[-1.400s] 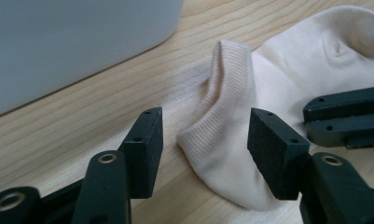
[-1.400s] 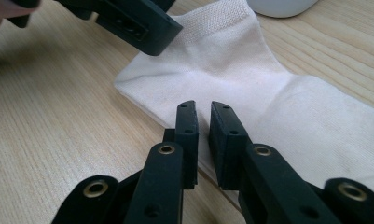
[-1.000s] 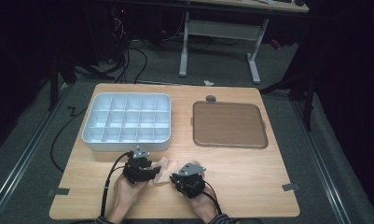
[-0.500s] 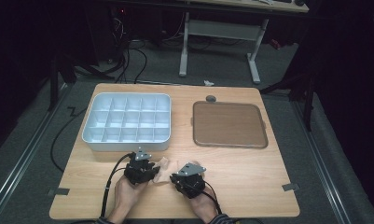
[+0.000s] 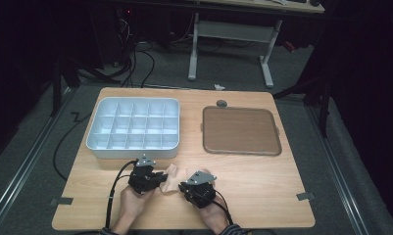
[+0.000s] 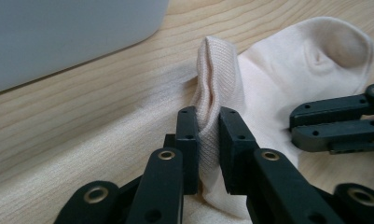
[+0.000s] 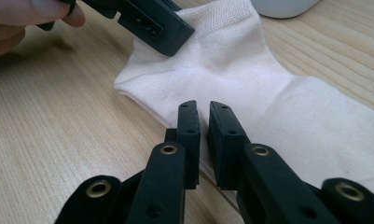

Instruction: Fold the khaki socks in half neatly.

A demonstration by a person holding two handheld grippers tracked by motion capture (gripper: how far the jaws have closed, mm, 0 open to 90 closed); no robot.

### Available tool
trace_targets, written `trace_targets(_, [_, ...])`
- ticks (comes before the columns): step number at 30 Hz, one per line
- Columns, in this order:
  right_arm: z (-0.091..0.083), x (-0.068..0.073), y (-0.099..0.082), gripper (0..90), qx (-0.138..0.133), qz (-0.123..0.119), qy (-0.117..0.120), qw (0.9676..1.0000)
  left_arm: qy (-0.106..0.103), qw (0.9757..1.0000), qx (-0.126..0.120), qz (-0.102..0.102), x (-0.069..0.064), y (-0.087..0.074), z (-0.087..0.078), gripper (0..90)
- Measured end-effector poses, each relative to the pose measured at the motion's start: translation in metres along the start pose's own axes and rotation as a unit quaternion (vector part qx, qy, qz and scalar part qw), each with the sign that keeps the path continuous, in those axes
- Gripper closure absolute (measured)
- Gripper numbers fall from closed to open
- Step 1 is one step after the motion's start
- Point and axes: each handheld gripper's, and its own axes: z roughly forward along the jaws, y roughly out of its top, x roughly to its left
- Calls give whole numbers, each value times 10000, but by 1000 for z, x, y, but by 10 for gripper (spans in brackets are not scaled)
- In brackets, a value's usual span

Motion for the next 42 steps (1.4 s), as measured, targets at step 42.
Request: trace_targets(42, [12, -7, 18, 900, 174, 160, 46, 9997, -529, 9983, -133, 227, -5, 10, -21, 808])
